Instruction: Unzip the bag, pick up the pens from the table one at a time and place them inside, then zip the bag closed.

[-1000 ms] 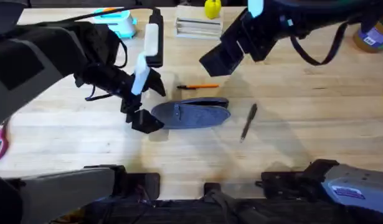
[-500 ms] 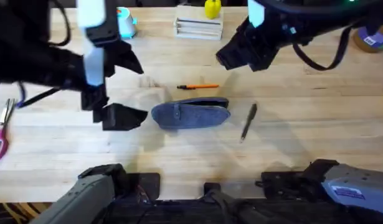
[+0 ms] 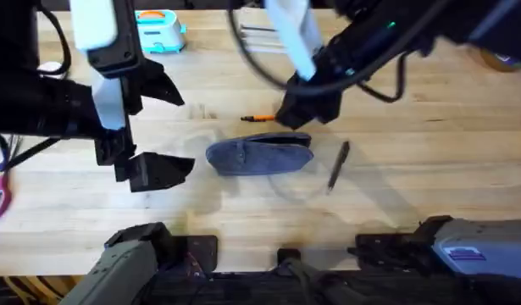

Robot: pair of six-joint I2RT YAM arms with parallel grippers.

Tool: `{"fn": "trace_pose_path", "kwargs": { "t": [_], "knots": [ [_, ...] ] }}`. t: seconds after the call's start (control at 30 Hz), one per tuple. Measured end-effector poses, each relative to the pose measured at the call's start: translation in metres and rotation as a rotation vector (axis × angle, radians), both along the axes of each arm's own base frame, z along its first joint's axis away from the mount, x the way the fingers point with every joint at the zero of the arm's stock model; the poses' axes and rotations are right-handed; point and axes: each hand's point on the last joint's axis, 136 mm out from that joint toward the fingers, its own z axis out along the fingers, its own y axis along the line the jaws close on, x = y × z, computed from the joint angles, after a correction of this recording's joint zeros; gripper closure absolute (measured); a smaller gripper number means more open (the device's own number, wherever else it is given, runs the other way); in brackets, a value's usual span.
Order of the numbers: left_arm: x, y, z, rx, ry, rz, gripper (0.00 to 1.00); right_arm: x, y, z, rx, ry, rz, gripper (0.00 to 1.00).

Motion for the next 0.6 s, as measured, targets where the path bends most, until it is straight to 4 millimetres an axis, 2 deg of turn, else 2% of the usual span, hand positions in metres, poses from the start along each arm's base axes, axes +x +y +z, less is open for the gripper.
{"fn": "trace_pose_path", "kwargs": {
  "t": [0.17,0.43,0.6],
  "knots": [
    [-0.001,0.0,0.0,-0.001,0.005,0.0,0.007,-0.003,0.014,-0.032,-0.026,0.007,0.096,0.97],
    [-0.002,-0.002,0.001,-0.014,0.006,-0.003,0.007,-0.008,0.012,-0.052,-0.038,0.015,0.116,0.97],
    [-0.002,-0.003,0.002,-0.022,0.004,-0.004,0.007,-0.003,0.018,-0.054,-0.017,-0.016,0.121,0.97]
  ]
}}
